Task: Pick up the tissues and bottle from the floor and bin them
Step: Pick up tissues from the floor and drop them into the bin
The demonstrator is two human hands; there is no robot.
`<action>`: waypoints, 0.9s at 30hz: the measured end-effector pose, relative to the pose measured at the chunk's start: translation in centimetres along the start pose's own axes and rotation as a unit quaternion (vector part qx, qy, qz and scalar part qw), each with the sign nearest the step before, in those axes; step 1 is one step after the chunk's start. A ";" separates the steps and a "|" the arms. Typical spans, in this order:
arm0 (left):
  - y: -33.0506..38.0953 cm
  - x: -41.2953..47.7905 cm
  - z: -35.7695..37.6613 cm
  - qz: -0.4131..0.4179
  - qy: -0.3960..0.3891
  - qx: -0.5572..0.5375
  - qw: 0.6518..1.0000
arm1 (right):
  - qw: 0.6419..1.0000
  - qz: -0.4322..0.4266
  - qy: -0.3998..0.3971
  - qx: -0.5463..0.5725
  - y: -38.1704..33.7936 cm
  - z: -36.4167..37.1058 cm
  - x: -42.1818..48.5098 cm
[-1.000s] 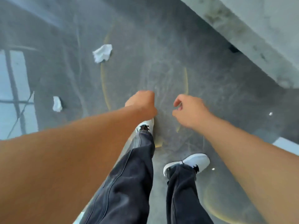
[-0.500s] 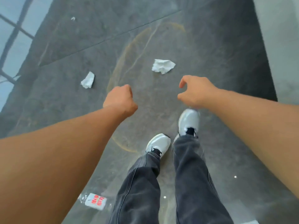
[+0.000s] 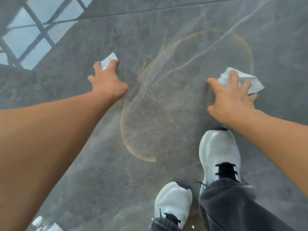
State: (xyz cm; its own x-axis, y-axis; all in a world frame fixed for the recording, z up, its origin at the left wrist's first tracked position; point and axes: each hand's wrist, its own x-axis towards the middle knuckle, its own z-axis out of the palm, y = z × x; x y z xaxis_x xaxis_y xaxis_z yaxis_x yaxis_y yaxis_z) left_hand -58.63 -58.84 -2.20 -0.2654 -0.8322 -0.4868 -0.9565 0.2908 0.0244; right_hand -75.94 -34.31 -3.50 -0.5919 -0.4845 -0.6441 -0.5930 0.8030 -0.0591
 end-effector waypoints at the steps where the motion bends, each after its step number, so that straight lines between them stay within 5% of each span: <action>1: 0.0 1.1 0.8 -0.010 0.002 -0.008 1.000 | 0.999 -0.005 0.040 -0.017 0.3 1.0 0.9; 5: 0.3 4.3 2.3 -0.046 0.046 -0.025 0.998 | 0.980 -0.114 0.161 -0.039 1.3 3.5 2.1; 10: 1.2 3.7 1.3 0.061 0.011 -0.021 0.998 | 0.986 -0.163 0.033 0.000 1.7 1.2 2.5; 19: 8.5 -11.2 -5.8 0.197 -0.098 -0.023 0.975 | 0.988 -0.077 0.032 0.126 0.5 -9.0 -9.7; 27: 12.4 -32.6 -9.9 0.366 -0.214 0.001 0.906 | 0.955 0.173 0.049 0.234 5.4 -10.5 -28.4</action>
State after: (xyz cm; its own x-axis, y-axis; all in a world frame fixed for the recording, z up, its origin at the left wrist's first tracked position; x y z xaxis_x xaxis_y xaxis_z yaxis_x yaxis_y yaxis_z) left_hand -63.04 -32.76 22.62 -0.7560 -0.1579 -0.6352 -0.5436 0.6921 0.4749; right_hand -68.04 -19.87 22.50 -0.7698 -0.1738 -0.6142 -0.0566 0.9770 -0.2055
